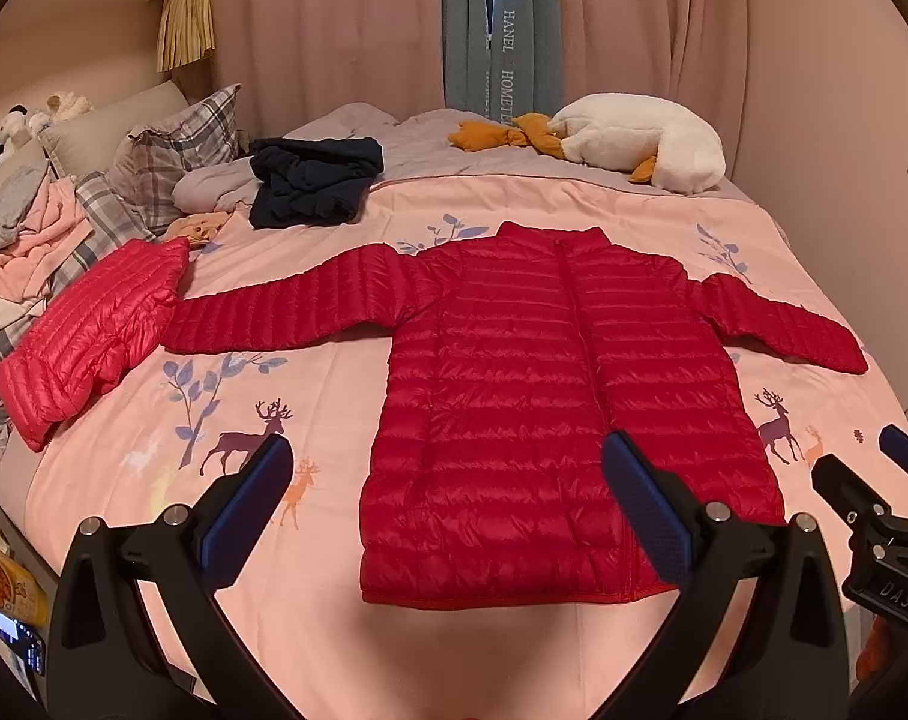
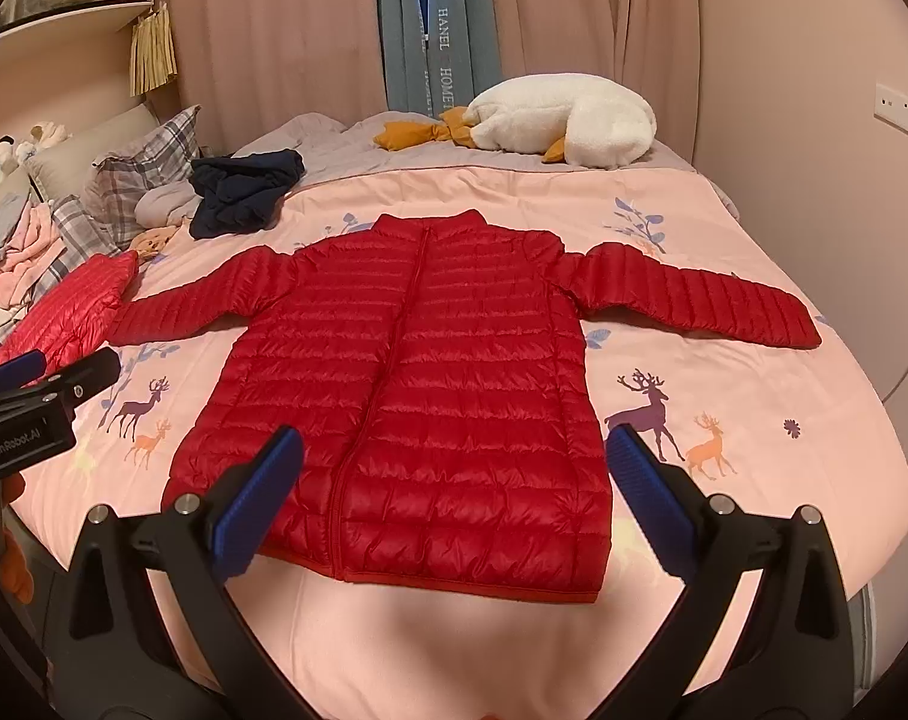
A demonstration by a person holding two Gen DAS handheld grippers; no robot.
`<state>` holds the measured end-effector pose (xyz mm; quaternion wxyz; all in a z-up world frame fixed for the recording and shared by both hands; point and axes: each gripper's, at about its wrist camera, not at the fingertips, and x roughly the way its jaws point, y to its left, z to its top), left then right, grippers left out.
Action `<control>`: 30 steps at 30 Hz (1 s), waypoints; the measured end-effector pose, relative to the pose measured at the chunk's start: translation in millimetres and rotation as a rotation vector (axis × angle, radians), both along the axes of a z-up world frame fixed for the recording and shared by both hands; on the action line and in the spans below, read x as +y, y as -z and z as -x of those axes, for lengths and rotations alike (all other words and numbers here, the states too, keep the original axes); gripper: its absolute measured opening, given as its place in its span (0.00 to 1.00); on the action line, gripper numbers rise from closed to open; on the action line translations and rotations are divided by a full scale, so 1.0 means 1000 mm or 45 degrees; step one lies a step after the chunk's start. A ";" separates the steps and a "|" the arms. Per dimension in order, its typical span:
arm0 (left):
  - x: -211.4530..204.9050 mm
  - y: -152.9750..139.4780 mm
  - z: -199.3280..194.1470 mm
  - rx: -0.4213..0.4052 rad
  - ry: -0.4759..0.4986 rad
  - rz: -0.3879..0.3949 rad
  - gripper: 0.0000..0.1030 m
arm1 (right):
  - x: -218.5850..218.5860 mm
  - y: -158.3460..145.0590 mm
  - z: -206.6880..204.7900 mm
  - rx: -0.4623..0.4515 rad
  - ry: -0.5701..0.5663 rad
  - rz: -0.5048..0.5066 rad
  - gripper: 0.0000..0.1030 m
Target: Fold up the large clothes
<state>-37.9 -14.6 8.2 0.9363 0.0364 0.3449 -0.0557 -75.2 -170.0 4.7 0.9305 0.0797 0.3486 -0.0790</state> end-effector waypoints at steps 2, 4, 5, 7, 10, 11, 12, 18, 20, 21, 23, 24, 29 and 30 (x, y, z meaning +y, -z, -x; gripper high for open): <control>0.000 0.000 0.001 0.000 0.002 0.002 0.99 | 0.002 -0.002 0.001 -0.003 0.001 0.007 0.98; 0.001 -0.001 0.001 -0.001 0.001 0.002 0.99 | 0.001 -0.003 0.001 -0.009 0.001 0.010 0.98; 0.002 -0.002 0.001 -0.001 0.001 0.003 0.99 | 0.001 -0.004 0.001 -0.011 0.001 0.013 0.98; 0.002 -0.001 0.001 -0.001 0.002 0.004 0.99 | 0.001 -0.004 0.001 -0.011 0.001 0.013 0.98; 0.002 -0.001 0.001 -0.002 0.002 0.001 0.99 | 0.001 -0.004 0.001 -0.010 -0.002 0.015 0.98; 0.002 -0.002 0.001 -0.001 0.003 0.000 0.99 | 0.001 -0.005 0.000 -0.010 -0.003 0.016 0.98; 0.002 -0.001 0.001 -0.001 0.003 0.001 0.99 | 0.002 -0.005 0.000 -0.011 -0.003 0.018 0.98; 0.001 -0.001 0.001 0.001 0.008 -0.004 0.99 | 0.002 -0.004 0.000 -0.015 0.006 0.024 0.98; 0.000 -0.001 0.000 0.004 0.010 -0.004 0.99 | 0.002 -0.004 -0.001 -0.013 0.008 0.026 0.98; -0.001 0.000 0.000 0.004 0.011 -0.007 0.99 | 0.003 -0.003 0.000 -0.014 0.008 0.028 0.98; -0.001 0.000 0.000 0.006 0.012 -0.006 0.99 | 0.003 -0.002 -0.001 -0.014 0.007 0.029 0.98; -0.002 0.001 0.001 0.006 0.013 -0.007 0.99 | 0.003 -0.002 0.000 -0.014 0.007 0.028 0.98; -0.003 0.001 0.001 0.007 0.018 -0.011 0.99 | 0.003 -0.002 0.000 -0.016 0.009 0.028 0.98; -0.003 0.001 0.001 0.006 0.020 -0.011 0.99 | 0.004 -0.002 0.000 -0.016 0.007 0.028 0.98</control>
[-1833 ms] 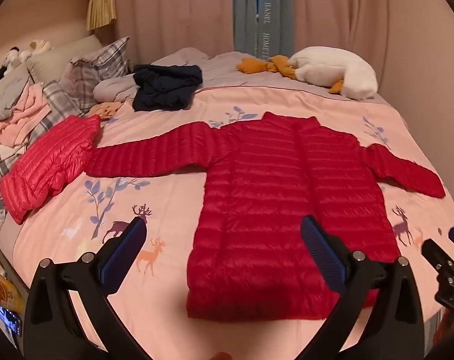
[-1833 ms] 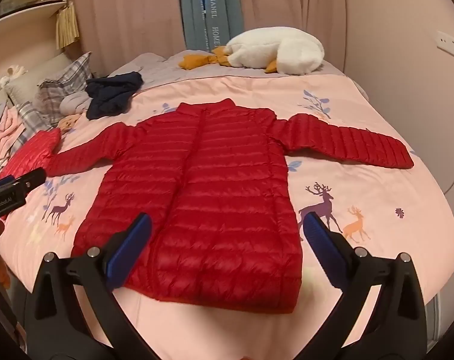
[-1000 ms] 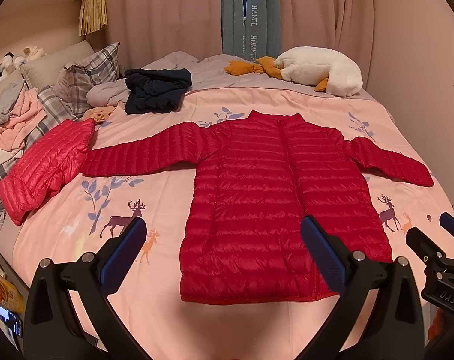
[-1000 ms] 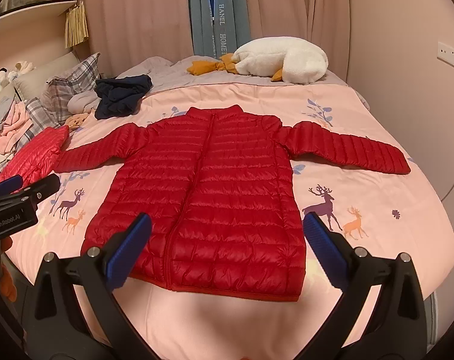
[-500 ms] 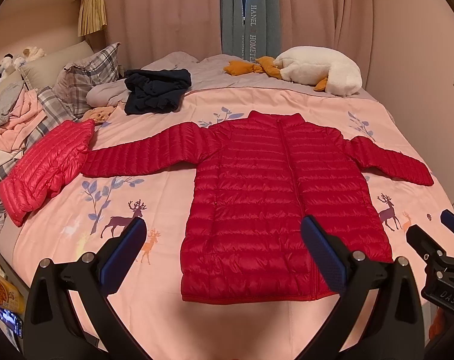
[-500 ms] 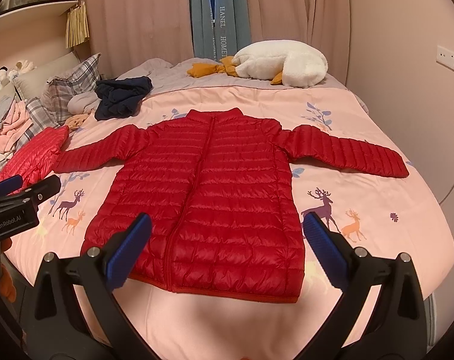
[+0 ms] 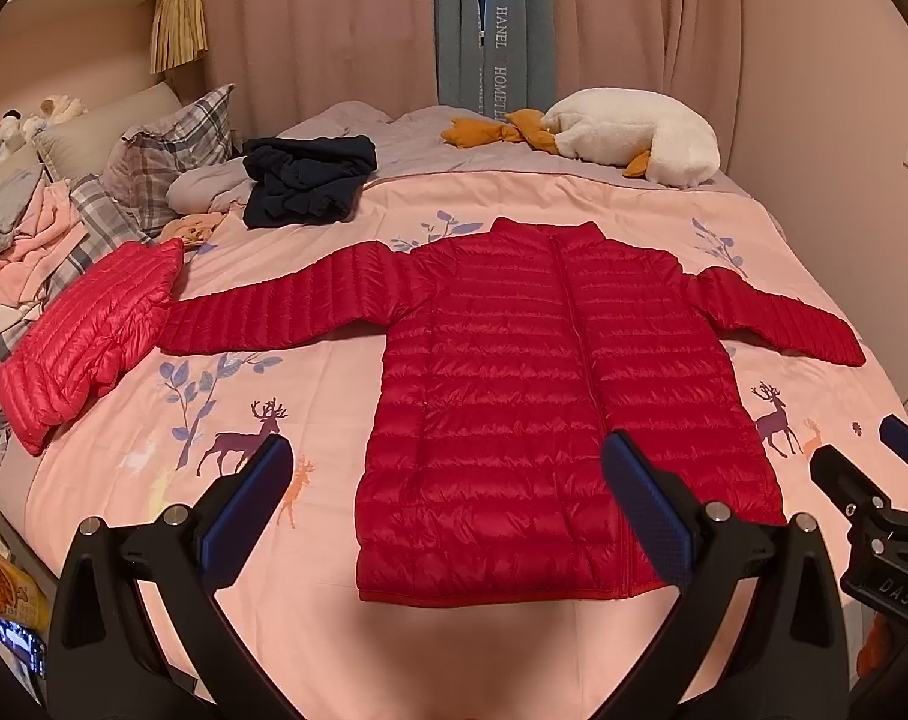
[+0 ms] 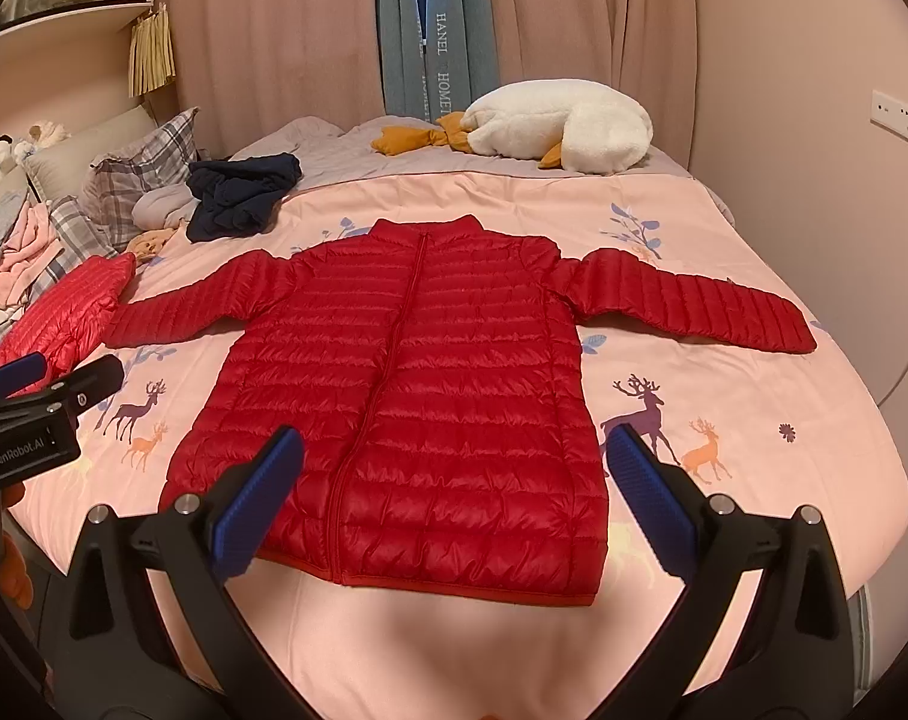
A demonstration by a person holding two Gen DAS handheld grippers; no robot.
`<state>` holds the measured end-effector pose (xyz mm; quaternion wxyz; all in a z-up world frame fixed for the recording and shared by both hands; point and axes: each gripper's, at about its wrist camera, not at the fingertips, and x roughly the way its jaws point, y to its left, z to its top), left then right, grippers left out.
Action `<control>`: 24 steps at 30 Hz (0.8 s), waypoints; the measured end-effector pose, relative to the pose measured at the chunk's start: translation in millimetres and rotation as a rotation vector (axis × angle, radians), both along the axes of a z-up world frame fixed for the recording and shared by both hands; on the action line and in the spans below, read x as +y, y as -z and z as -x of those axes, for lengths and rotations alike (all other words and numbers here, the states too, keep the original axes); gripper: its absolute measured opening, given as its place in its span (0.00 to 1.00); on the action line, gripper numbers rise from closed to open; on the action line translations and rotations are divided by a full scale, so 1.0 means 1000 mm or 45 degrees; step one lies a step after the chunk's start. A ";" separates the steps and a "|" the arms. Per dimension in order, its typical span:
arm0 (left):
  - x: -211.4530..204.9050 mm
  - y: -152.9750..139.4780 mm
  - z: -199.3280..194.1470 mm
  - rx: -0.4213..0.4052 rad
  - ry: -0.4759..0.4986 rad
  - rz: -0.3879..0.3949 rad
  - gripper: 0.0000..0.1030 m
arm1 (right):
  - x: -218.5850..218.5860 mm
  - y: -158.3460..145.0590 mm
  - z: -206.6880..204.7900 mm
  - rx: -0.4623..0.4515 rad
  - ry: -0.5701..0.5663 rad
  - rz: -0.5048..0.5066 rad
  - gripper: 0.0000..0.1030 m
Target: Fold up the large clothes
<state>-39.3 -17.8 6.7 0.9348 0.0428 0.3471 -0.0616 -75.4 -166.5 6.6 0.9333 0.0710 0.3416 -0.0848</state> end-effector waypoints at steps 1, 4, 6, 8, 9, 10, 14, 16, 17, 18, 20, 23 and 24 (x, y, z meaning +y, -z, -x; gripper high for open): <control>-0.001 0.000 0.000 -0.001 0.000 -0.001 0.99 | 0.000 0.000 0.000 0.000 0.000 0.001 0.98; -0.001 0.001 0.000 0.000 0.004 -0.004 0.99 | -0.001 0.000 0.000 0.001 0.001 0.001 0.98; -0.003 0.001 0.000 0.000 0.006 -0.008 0.99 | 0.001 0.001 0.001 0.000 0.003 0.001 0.98; -0.003 0.001 0.000 0.001 0.008 -0.008 0.99 | 0.001 0.001 0.001 0.000 0.003 0.001 0.98; -0.003 0.001 0.000 0.001 0.008 -0.009 0.99 | 0.001 0.002 0.001 0.000 0.003 0.001 0.98; -0.003 0.001 0.000 0.000 0.008 -0.009 0.99 | 0.002 0.002 0.001 0.000 0.002 -0.003 0.98; -0.003 0.002 0.000 -0.001 0.008 -0.010 0.99 | 0.001 0.002 0.001 -0.001 0.002 -0.004 0.98; -0.003 0.002 0.001 0.000 0.008 -0.011 0.99 | 0.001 0.002 0.001 -0.001 0.001 -0.005 0.98; -0.003 0.002 0.001 -0.001 0.006 -0.011 0.99 | 0.001 0.002 0.001 -0.002 0.001 -0.004 0.98; -0.003 0.002 0.001 -0.002 0.005 -0.010 0.99 | 0.001 0.002 0.001 -0.001 0.001 -0.003 0.98; -0.002 0.002 0.001 -0.002 0.005 -0.011 0.99 | 0.001 0.003 0.001 -0.002 0.002 -0.003 0.98; -0.003 0.002 0.000 -0.003 0.006 -0.013 0.99 | 0.001 0.003 0.001 -0.002 0.003 -0.004 0.98; -0.002 0.002 0.000 -0.002 0.006 -0.013 0.99 | 0.001 0.003 0.001 -0.002 0.003 -0.005 0.98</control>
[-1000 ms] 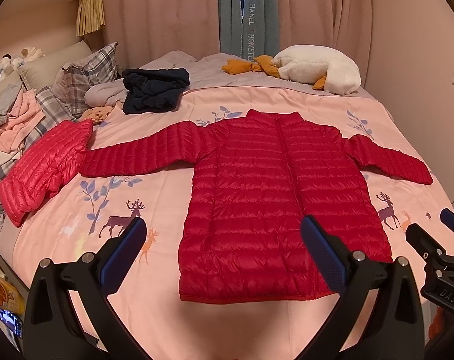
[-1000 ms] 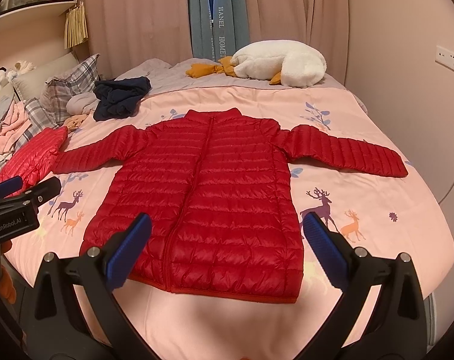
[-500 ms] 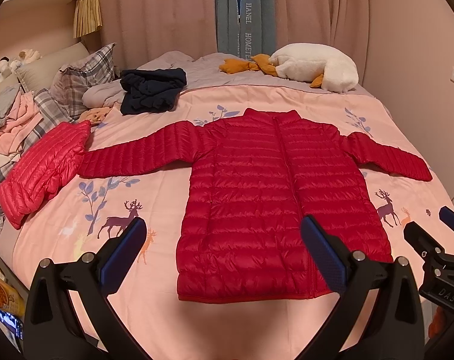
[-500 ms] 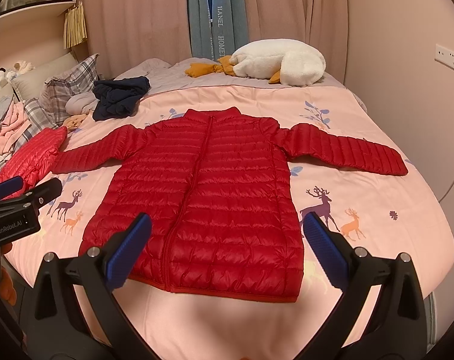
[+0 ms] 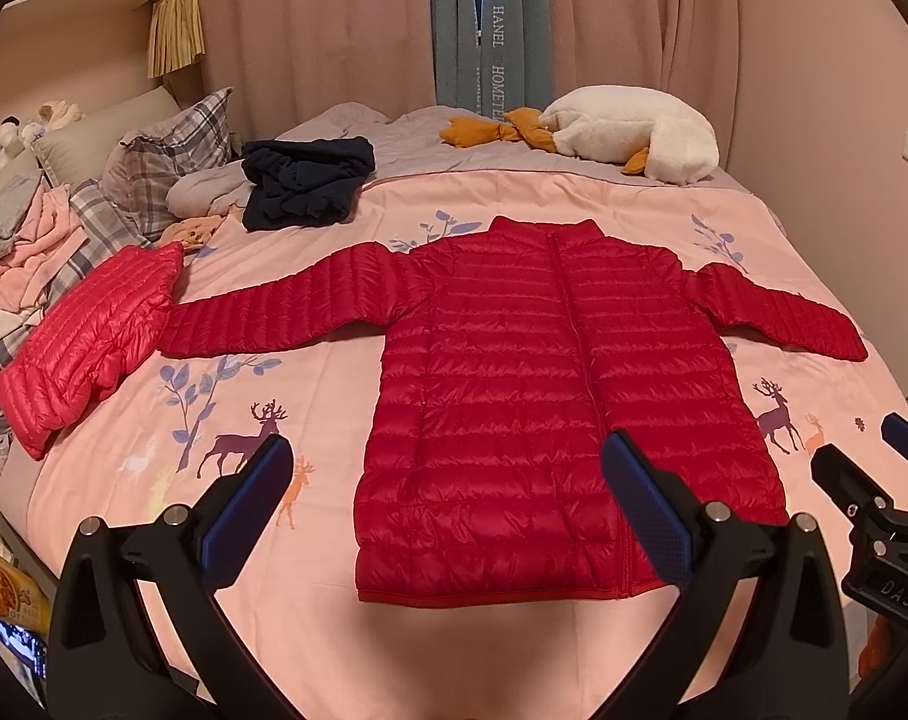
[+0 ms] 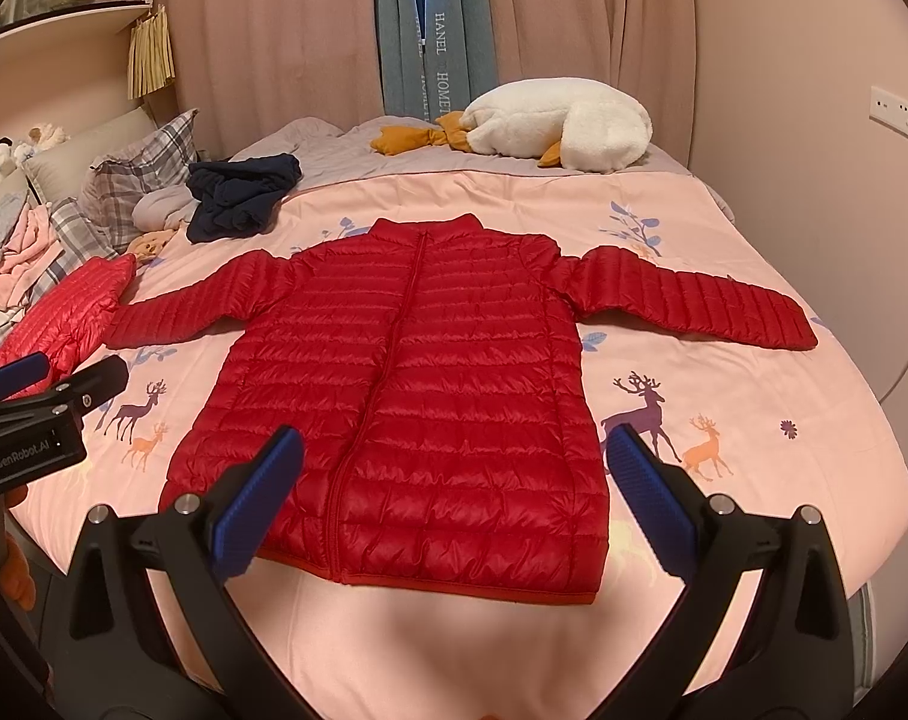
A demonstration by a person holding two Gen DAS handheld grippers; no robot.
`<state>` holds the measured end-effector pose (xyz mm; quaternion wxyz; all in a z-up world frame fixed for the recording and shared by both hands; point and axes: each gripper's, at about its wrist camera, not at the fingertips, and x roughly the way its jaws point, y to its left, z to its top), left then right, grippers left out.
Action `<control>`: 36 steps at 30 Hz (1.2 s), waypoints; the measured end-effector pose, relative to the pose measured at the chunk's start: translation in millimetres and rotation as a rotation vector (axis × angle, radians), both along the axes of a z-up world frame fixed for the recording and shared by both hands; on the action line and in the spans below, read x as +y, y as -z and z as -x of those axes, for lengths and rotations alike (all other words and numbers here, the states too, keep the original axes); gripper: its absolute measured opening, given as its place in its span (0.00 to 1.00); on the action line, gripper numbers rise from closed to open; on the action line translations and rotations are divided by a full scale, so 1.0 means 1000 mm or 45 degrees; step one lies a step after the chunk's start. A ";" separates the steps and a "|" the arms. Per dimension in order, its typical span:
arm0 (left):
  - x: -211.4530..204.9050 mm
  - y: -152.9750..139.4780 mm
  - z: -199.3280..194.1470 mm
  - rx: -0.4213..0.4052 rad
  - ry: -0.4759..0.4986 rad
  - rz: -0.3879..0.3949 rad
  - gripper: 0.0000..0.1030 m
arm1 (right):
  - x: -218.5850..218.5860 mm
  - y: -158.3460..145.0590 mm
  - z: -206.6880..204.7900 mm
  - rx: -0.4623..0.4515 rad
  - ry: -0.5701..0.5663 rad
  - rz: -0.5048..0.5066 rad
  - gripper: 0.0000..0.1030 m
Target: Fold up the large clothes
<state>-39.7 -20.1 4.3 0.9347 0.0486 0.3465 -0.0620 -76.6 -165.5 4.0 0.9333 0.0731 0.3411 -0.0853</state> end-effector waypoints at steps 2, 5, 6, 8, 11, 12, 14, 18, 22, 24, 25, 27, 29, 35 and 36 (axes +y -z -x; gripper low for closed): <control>0.000 0.000 0.000 0.001 0.000 0.003 0.99 | 0.000 0.000 0.000 0.000 0.000 0.000 0.98; 0.000 0.000 0.000 0.000 -0.001 0.002 0.99 | 0.000 0.000 0.000 0.000 -0.001 0.001 0.98; 0.000 0.000 0.000 0.000 -0.001 0.003 0.99 | 0.000 0.000 0.000 0.000 -0.001 0.000 0.98; 0.000 0.000 0.001 -0.001 -0.001 0.002 0.99 | -0.001 0.000 0.000 -0.002 -0.001 -0.001 0.98; -0.001 0.001 0.000 0.000 0.001 0.001 0.99 | -0.001 0.001 0.000 0.001 -0.002 -0.001 0.98; -0.001 0.001 0.000 0.001 0.002 -0.001 0.99 | 0.000 0.000 0.000 0.001 -0.001 -0.001 0.98; -0.001 0.001 0.000 0.000 0.002 -0.003 0.99 | -0.001 0.001 0.001 0.001 -0.001 -0.001 0.98; -0.001 0.001 0.000 -0.001 0.002 -0.002 0.99 | -0.001 0.001 0.001 -0.001 0.000 -0.001 0.98; -0.001 0.001 0.000 -0.001 0.003 -0.002 0.99 | 0.000 0.001 0.001 0.000 0.000 -0.001 0.98; -0.001 0.002 0.000 0.000 0.003 -0.003 0.99 | -0.001 0.001 0.001 -0.001 0.000 -0.001 0.98; -0.001 0.002 0.000 0.001 0.003 -0.002 0.99 | -0.001 0.001 0.001 -0.001 -0.001 -0.002 0.98; -0.002 0.002 0.000 -0.001 0.001 -0.002 0.99 | -0.001 0.001 0.001 -0.001 0.000 -0.001 0.98; -0.002 0.002 0.000 -0.001 0.001 -0.002 0.99 | -0.001 0.001 0.001 -0.003 0.000 -0.002 0.98; -0.003 0.002 0.001 -0.001 0.005 -0.005 0.99 | -0.001 0.002 0.001 -0.001 0.000 -0.001 0.98; -0.002 0.002 0.000 0.000 0.006 -0.005 0.99 | -0.001 0.001 0.001 -0.001 0.000 -0.002 0.98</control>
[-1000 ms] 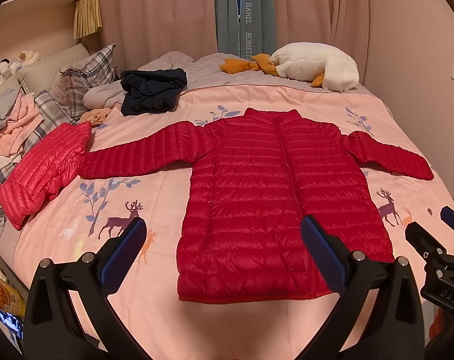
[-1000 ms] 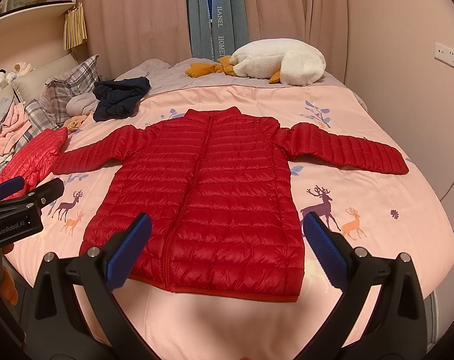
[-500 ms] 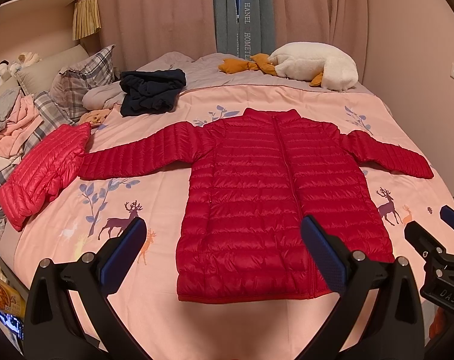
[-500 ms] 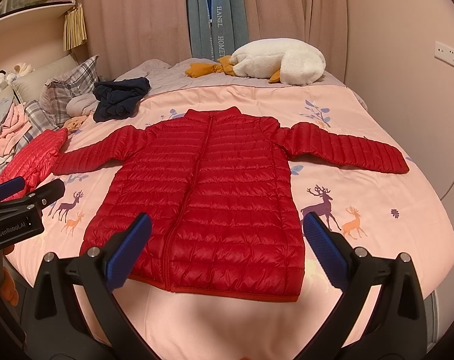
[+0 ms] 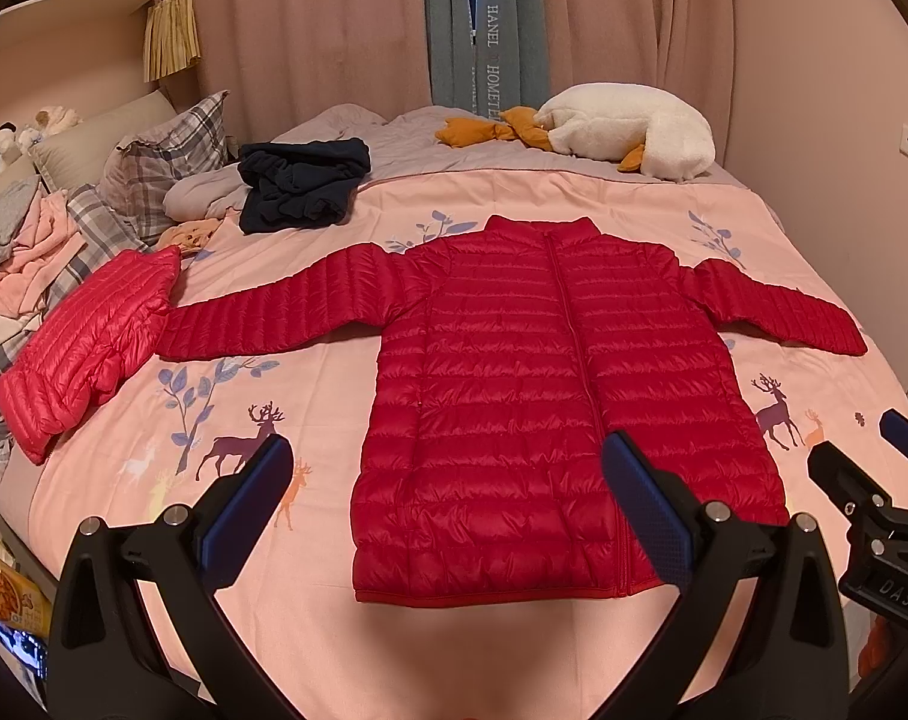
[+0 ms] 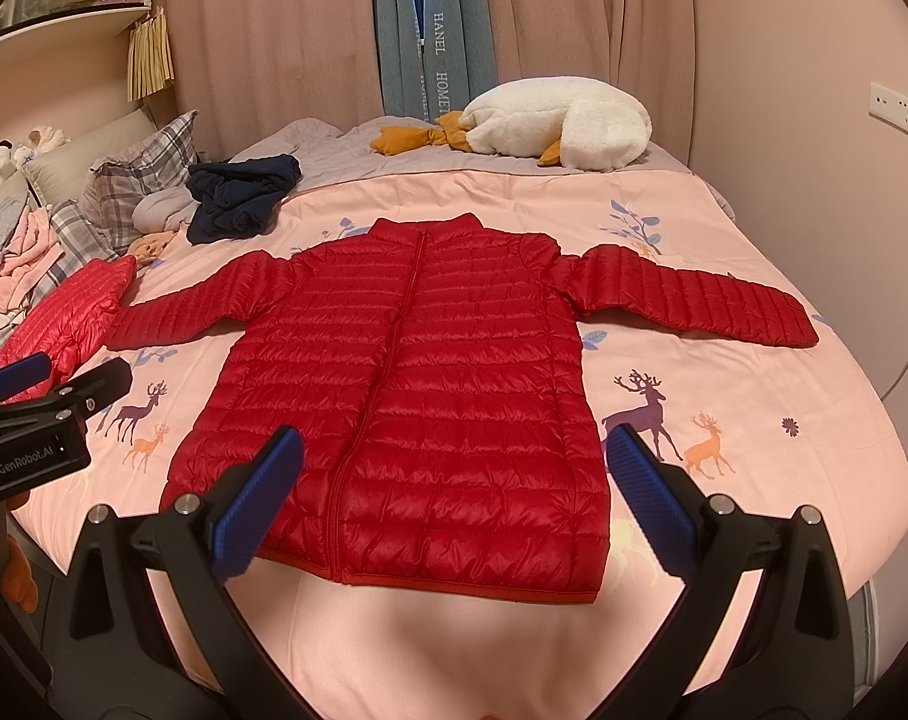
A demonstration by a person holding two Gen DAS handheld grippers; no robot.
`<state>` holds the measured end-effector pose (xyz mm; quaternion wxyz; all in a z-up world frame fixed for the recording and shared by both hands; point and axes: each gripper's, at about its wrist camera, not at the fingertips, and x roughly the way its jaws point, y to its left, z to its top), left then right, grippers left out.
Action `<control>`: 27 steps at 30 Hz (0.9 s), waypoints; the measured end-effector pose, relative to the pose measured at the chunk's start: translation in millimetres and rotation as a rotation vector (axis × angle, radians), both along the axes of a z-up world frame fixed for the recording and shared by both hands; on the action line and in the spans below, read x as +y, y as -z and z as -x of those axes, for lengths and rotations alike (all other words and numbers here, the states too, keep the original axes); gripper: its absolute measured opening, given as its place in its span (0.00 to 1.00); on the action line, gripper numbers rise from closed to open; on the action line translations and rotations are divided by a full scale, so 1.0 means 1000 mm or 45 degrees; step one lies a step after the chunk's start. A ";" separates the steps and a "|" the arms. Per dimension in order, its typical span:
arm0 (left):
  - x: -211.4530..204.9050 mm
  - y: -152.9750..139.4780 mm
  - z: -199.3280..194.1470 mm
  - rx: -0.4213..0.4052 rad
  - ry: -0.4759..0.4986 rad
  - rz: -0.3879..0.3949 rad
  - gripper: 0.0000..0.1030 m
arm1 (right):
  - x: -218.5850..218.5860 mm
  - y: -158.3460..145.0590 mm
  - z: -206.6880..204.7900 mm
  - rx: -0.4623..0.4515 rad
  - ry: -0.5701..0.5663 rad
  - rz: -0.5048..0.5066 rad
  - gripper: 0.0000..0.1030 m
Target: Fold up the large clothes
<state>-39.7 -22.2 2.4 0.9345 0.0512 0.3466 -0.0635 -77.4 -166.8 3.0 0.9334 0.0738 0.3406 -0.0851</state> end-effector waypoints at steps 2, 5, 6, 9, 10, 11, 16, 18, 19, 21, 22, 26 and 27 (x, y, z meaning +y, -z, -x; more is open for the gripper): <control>-0.002 -0.001 0.000 -0.001 0.001 -0.003 0.99 | 0.000 0.001 0.000 0.000 0.000 -0.002 0.98; -0.001 -0.001 0.000 0.000 0.002 -0.003 0.99 | 0.000 0.001 0.000 0.000 0.001 -0.001 0.98; -0.001 -0.001 0.000 -0.001 0.003 -0.003 0.99 | 0.000 0.000 0.000 0.000 0.000 -0.002 0.98; -0.002 0.000 0.000 0.001 0.002 0.002 0.99 | 0.000 0.001 0.000 -0.002 0.000 -0.004 0.98; -0.001 0.001 -0.002 0.008 0.002 0.014 0.99 | -0.001 0.002 -0.001 -0.004 -0.002 -0.013 0.98; 0.002 0.003 -0.006 0.025 0.007 0.050 0.99 | -0.001 0.005 -0.002 -0.014 -0.016 -0.042 0.98; 0.045 0.038 -0.053 0.212 -0.012 0.422 0.99 | -0.012 0.024 -0.009 -0.082 -0.233 -0.441 0.98; 0.068 0.057 -0.075 0.274 -0.074 0.545 0.99 | -0.016 0.032 -0.013 -0.121 -0.273 -0.550 0.98; 0.082 0.067 -0.085 0.294 -0.114 0.601 0.99 | -0.016 0.035 -0.015 -0.145 -0.282 -0.581 0.98; 0.108 0.086 -0.104 0.320 -0.204 0.685 0.99 | -0.018 0.039 -0.020 -0.173 -0.289 -0.622 0.98; 0.122 0.095 -0.113 0.321 -0.250 0.713 0.99 | -0.018 0.042 -0.024 -0.182 -0.291 -0.649 0.98; 0.172 0.121 -0.143 0.325 -0.375 0.788 0.99 | -0.019 0.052 -0.037 -0.194 -0.309 -0.745 0.98; 0.182 0.126 -0.150 0.330 -0.394 0.816 0.99 | -0.019 0.054 -0.042 -0.188 -0.308 -0.749 0.98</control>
